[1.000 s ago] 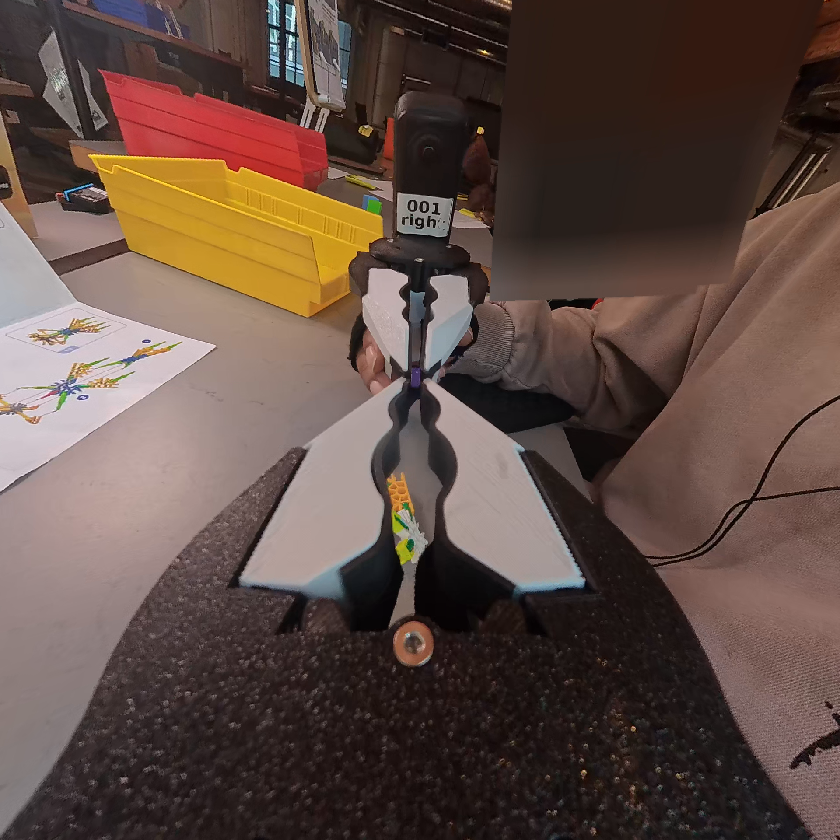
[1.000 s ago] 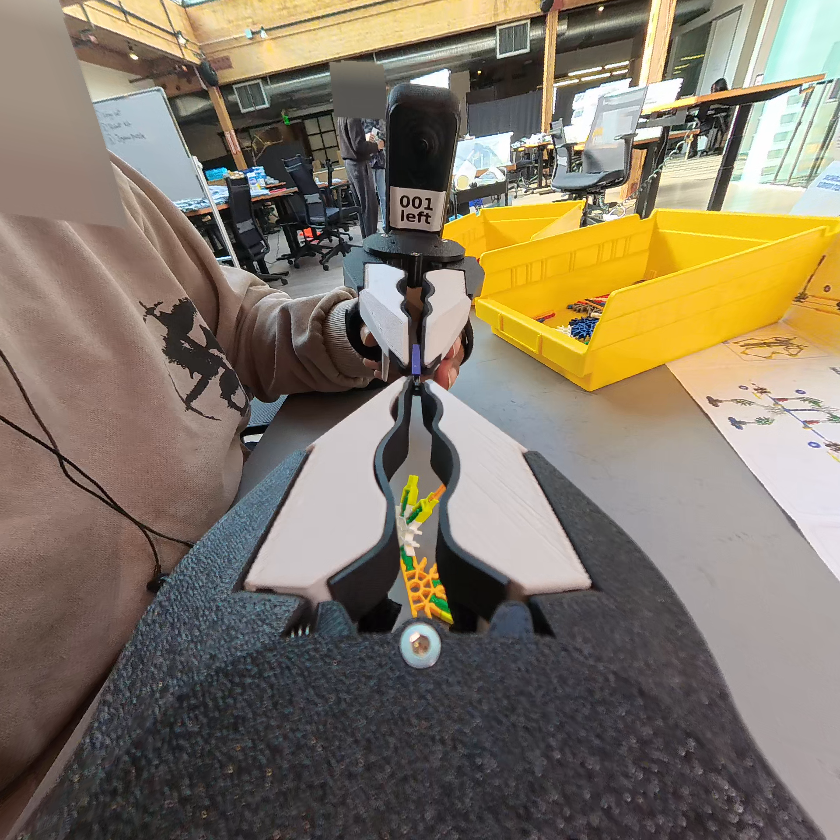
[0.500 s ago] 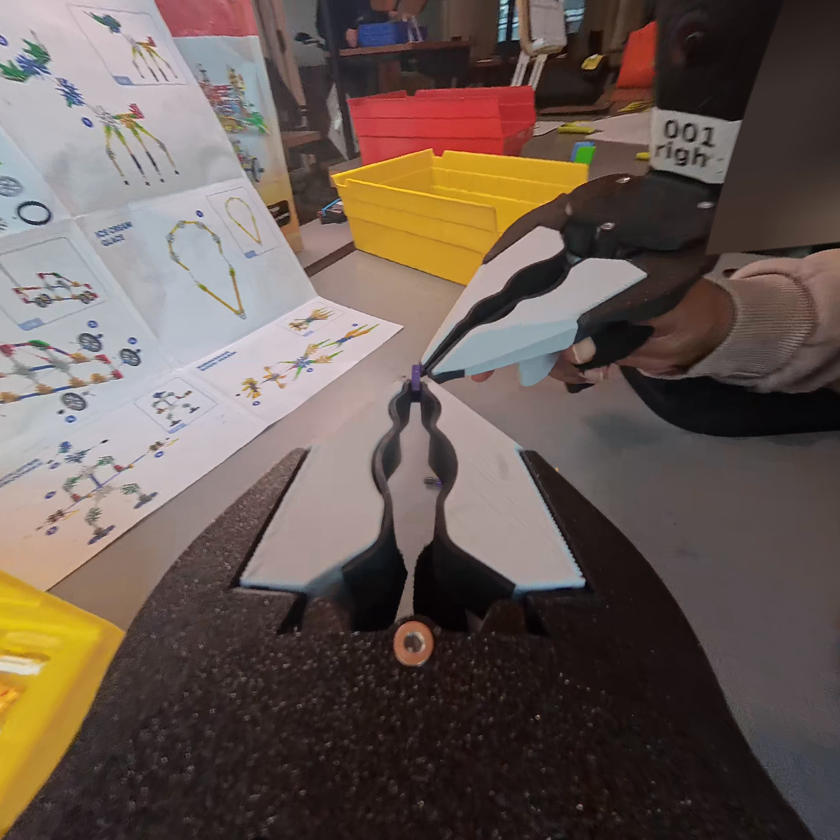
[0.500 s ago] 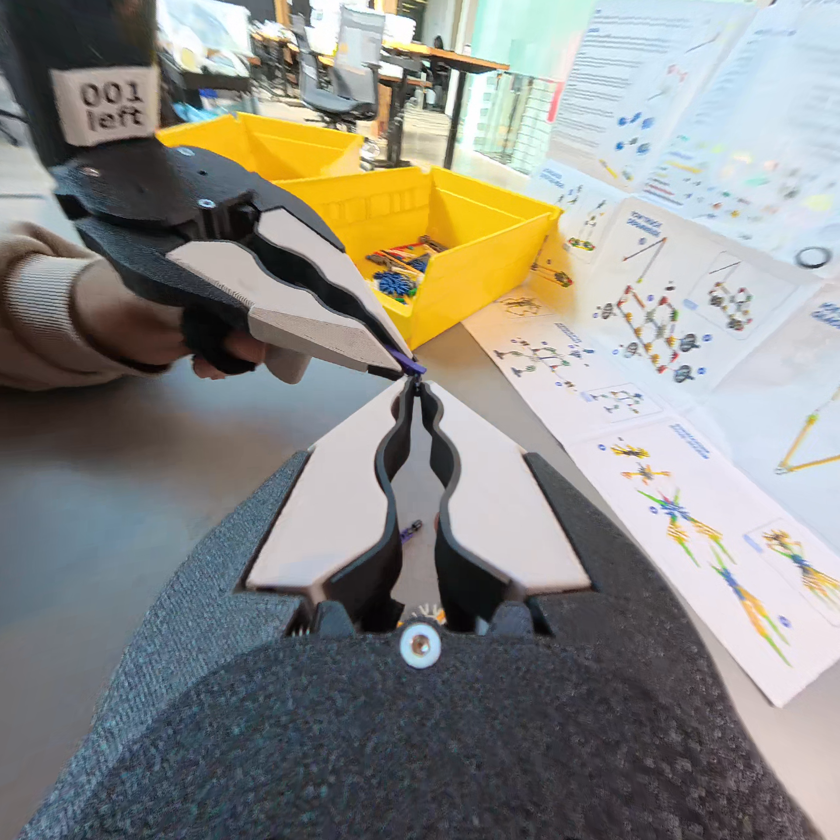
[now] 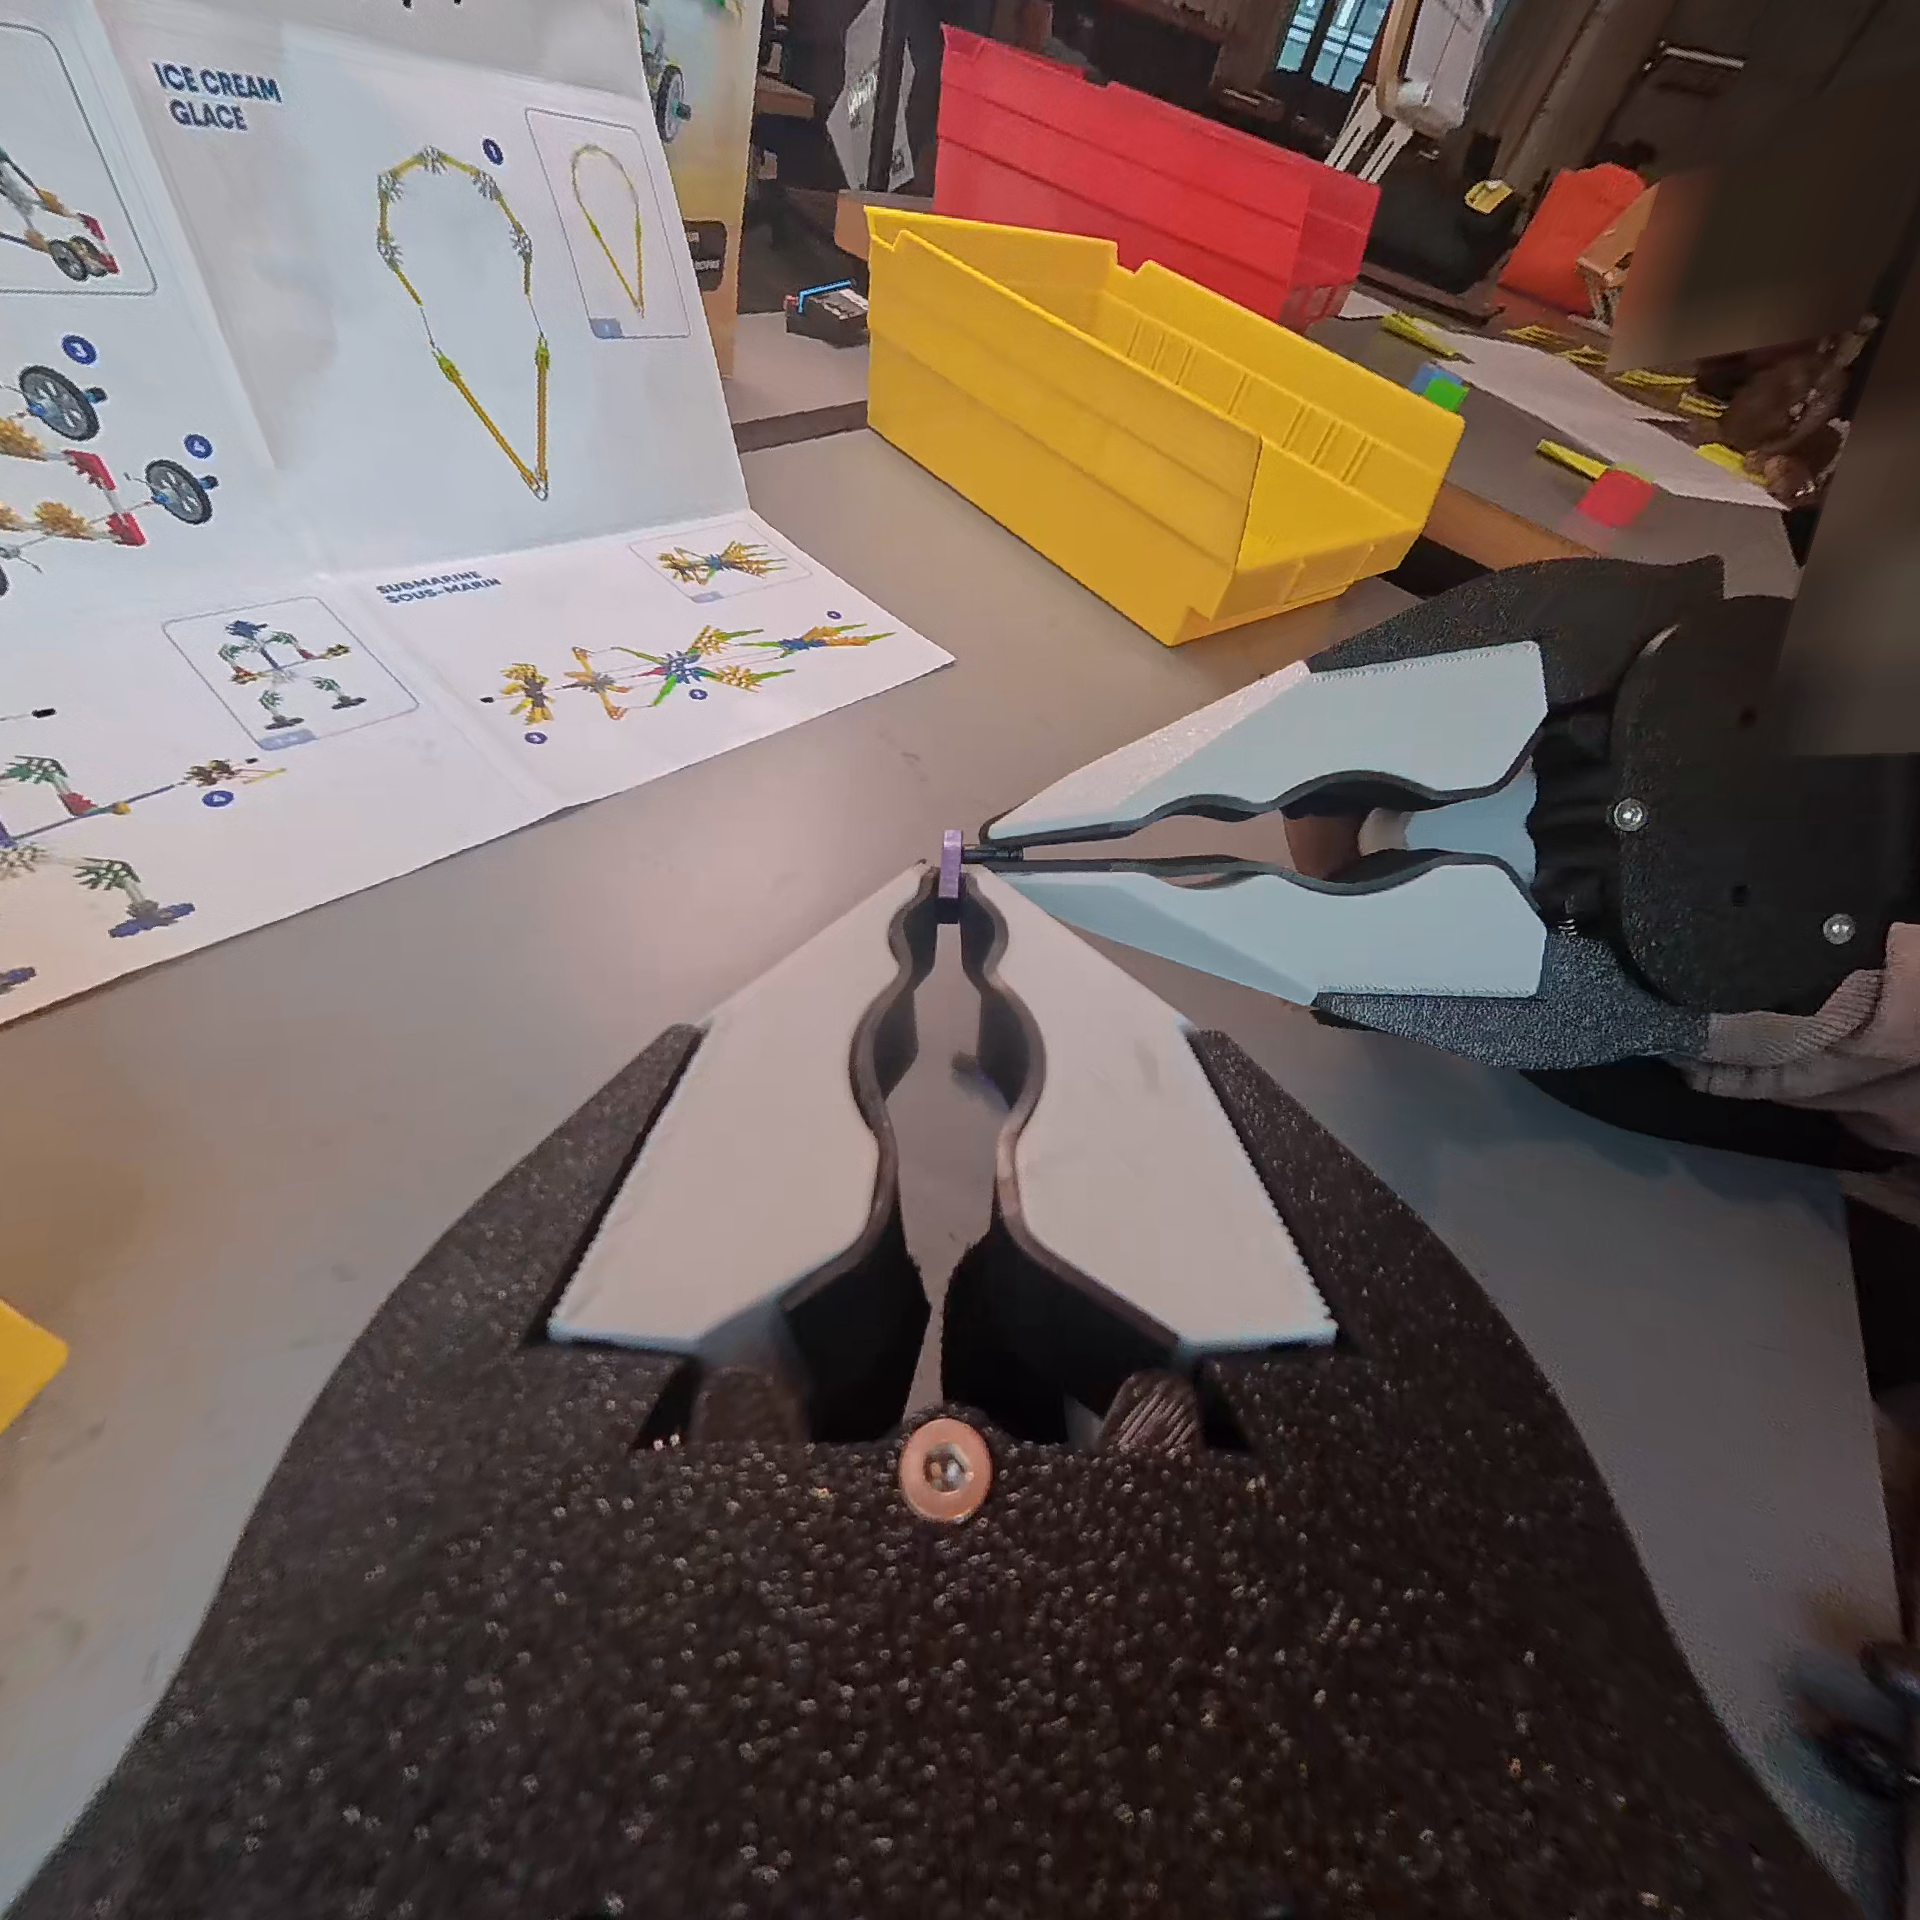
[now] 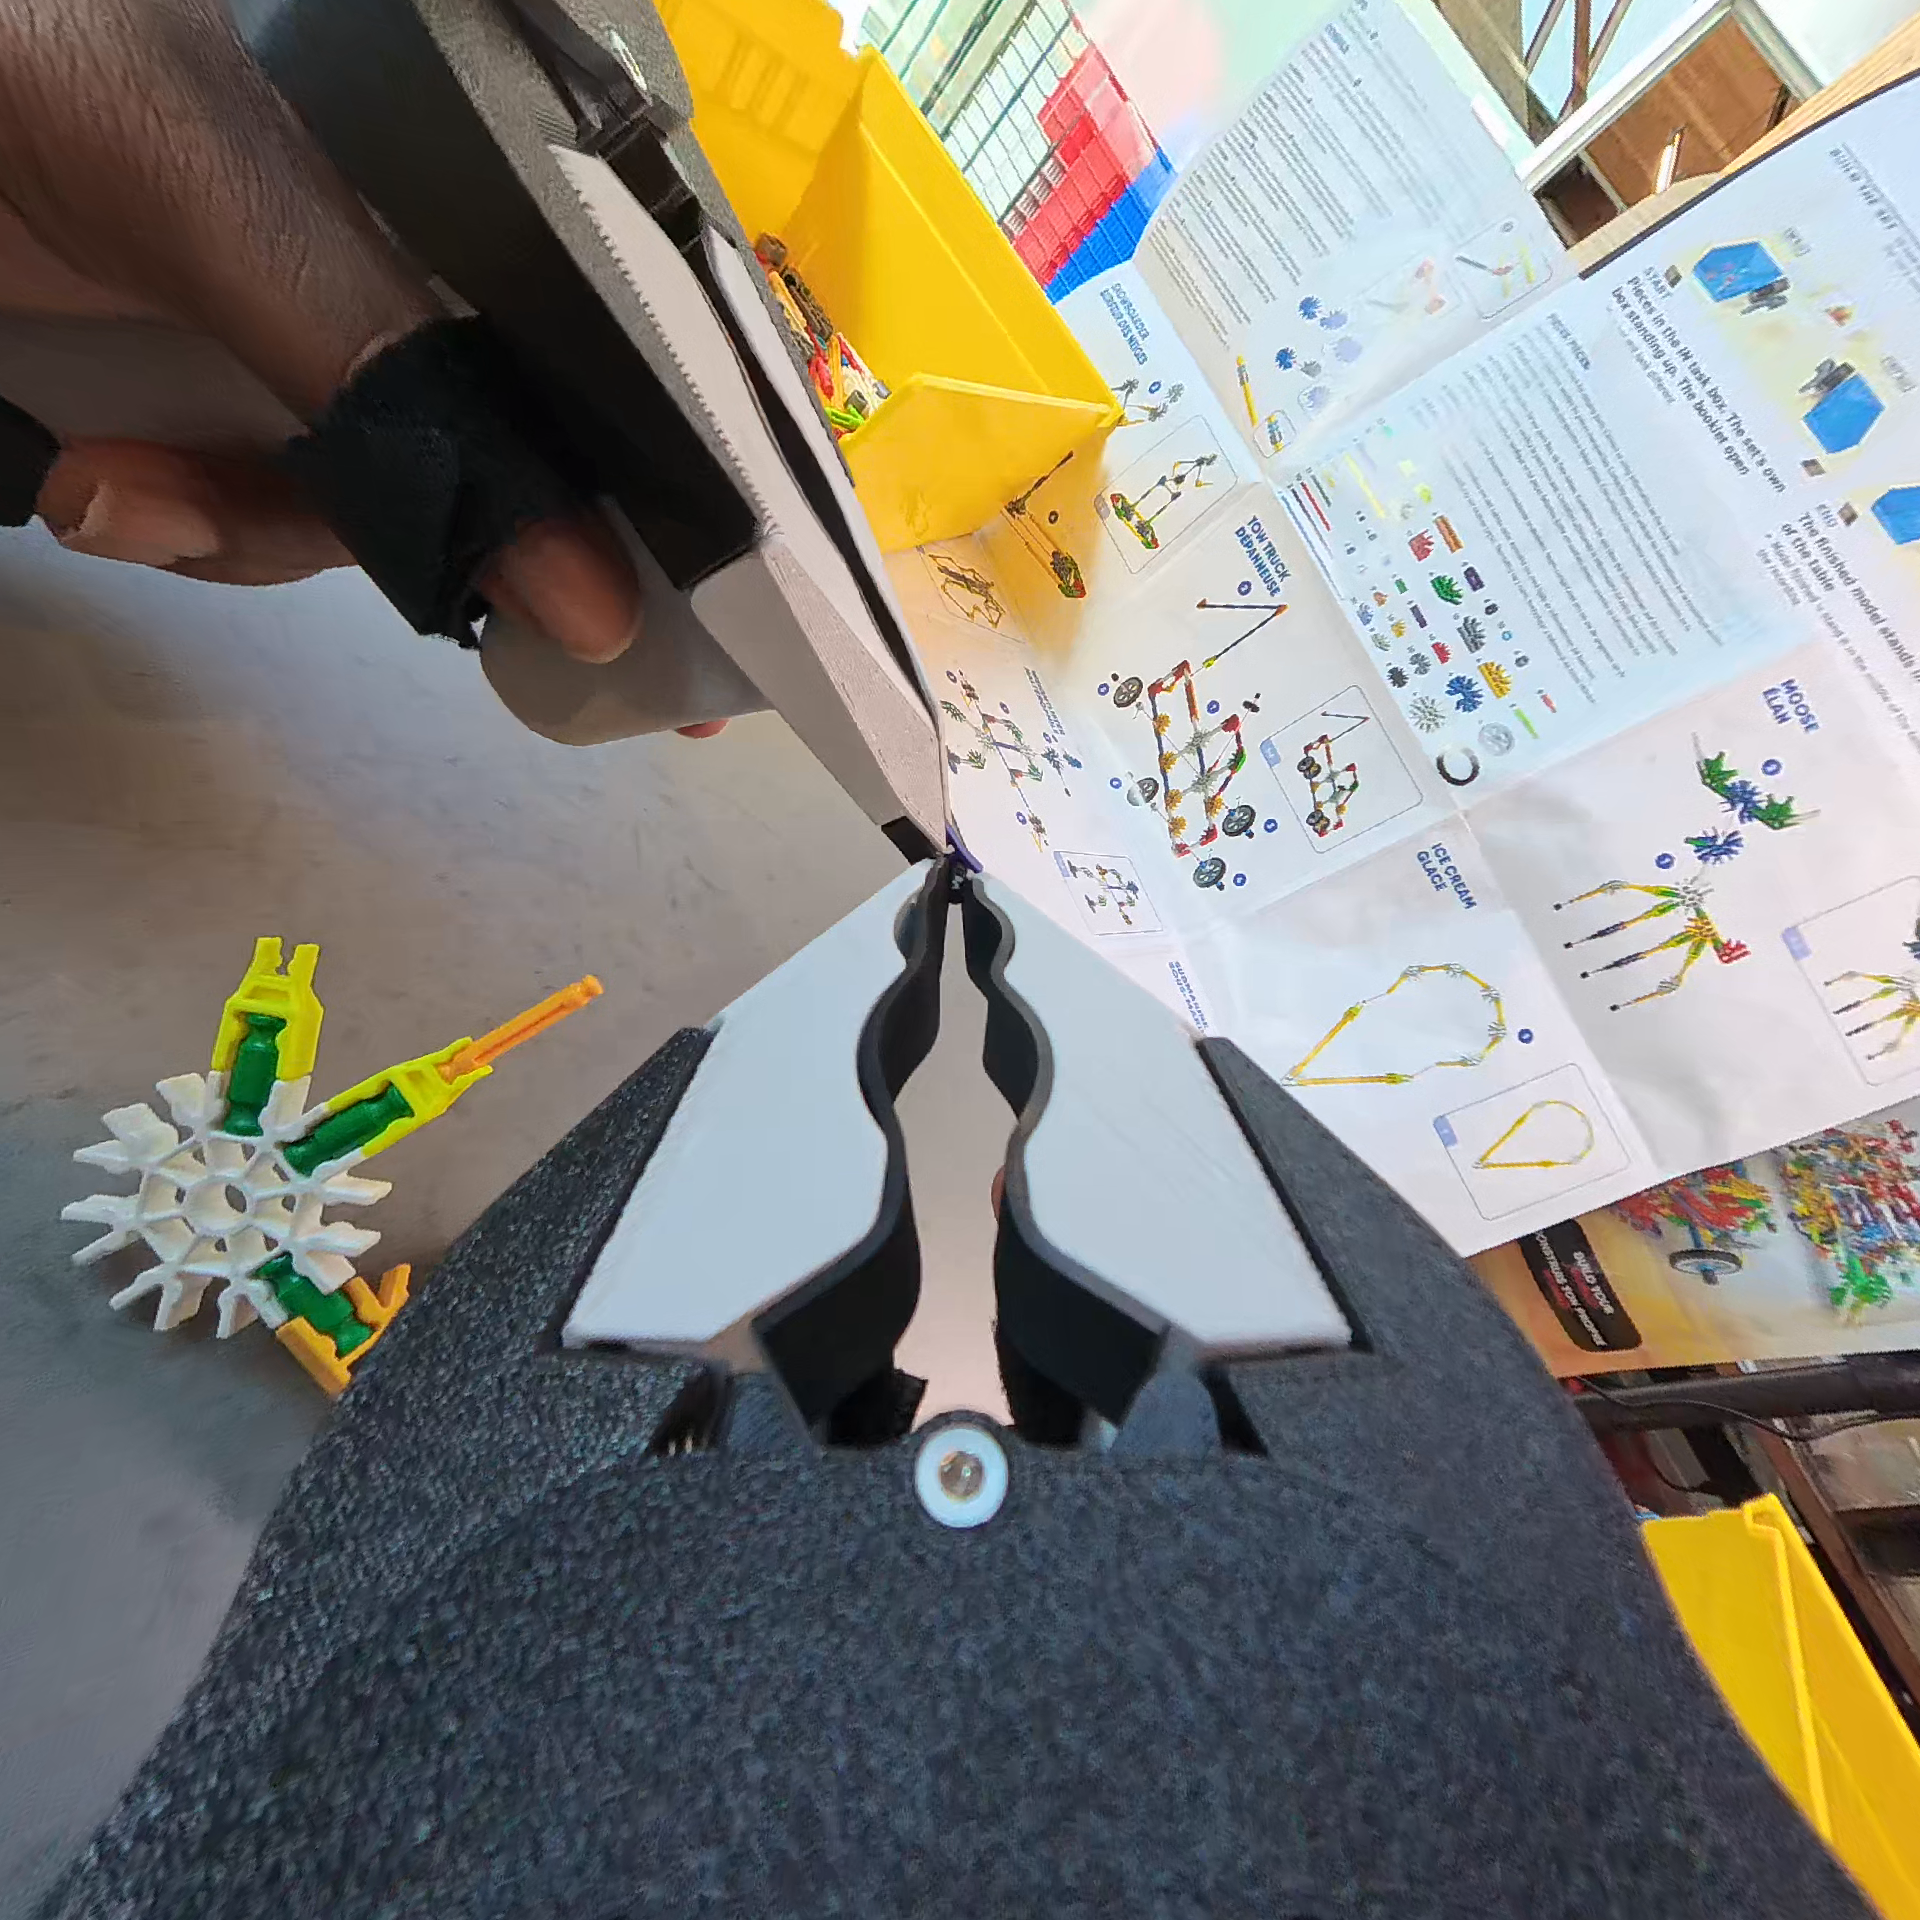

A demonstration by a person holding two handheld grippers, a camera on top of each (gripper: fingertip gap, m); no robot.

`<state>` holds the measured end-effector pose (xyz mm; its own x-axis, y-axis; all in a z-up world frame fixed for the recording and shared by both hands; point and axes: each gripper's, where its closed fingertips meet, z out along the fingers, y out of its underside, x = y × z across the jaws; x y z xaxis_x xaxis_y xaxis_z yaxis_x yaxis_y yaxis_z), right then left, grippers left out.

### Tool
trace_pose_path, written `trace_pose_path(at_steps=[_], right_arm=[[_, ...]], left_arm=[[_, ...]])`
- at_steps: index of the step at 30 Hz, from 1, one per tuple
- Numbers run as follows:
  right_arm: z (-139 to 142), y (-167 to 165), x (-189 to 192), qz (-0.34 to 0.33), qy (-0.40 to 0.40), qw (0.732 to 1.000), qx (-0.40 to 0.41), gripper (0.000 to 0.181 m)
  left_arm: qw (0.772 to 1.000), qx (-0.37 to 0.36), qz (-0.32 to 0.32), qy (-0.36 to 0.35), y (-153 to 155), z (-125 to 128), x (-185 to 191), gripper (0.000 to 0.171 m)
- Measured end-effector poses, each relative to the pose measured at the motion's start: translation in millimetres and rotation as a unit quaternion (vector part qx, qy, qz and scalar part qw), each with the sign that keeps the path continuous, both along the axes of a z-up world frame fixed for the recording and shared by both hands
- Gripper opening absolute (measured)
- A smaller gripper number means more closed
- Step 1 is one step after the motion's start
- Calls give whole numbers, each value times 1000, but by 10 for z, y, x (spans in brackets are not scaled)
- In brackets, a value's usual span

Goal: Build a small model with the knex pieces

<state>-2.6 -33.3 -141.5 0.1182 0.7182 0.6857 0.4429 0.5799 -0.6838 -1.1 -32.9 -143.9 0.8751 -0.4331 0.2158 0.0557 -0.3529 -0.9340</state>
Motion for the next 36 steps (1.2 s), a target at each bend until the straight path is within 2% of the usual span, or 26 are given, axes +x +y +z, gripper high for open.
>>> trace_pose_path(at_steps=[3, 5, 6, 8, 9, 10, 11, 13, 14, 16, 18, 21, 23, 25, 27, 29, 31, 34, 36], right_arm=[[-10, 6, -3, 13, 17, 998, -61, 0], [9, 2, 4, 28, 33, 993, -108, 0], [22, -6, 9, 35, 35, 993, -105, 0], [119, -387, -45, 121, 50, 984, -124, 0], [122, -474, -74, 123, 39, 988, -89, 1], [137, -475, -86, 121, 35, 990, -64, 1], [172, -408, -69, 119, 45, 988, -88, 1], [270, -196, 36, 121, 75, 980, -141, 2], [323, -78, 98, 113, 91, 977, -158, 2], [427, 278, 243, 57, 117, 977, -171, 2], [602, 779, 515, -31, 154, 976, -151, 2], [753, 1663, 1260, -205, 194, 953, -108, 2], [701, 2101, 1810, -304, 200, 926, -98, 2], [556, 2391, 2228, -374, 188, 902, -102, 4], [352, 2566, 2470, -416, 173, 883, -134, 26], [321, 2616, 2548, -415, 205, 870, -168, 37], [471, 2574, 2526, -389, 253, 868, -180, 39], [757, 2363, 2315, -312, 294, 889, -160, 39], [907, 2008, 1940, -188, 294, 923, -163, 32]], left_arm=[[998, 16, 5, 54, 12, -14, -9, 2], [998, 21, 2, 65, 15, 1, -5, 2], [998, 20, 1, 62, 17, 4, -7, 2], [996, 6, 37, 80, 103, -80, -206, 2], [998, -11, 32, 47, 121, -104, -266, 2], [1000, -22, 7, -13, 88, -38, -244, 2], [999, -13, -6, -29, 46, 44, -245, 2], [1000, 13, -23, -5, -33, 140, -226, 2], [999, 11, -33, -16, -65, 162, -194, 2], [998, 1, -43, -38, -84, 147, -174, 2], [997, 8, -51, -63, -76, 177, -177, 3], [993, 21, -65, -91, -72, 231, -179, 3], [992, 26, -73, -98, -76, 245, -161, 3], [992, 28, -77, -93, -77, 236, -138, 3], [992, 31, -86, -83, -86, 219, -89, 3], [992, 35, -97, -72, -100, 205, -35, 3], [991, 38, -113, -63, -131, 196, 28, 3], [988, 47, -134, -62, -178, 217, 102, 3], [985, 49, -151, -74, -207, 236, 147, 3]])
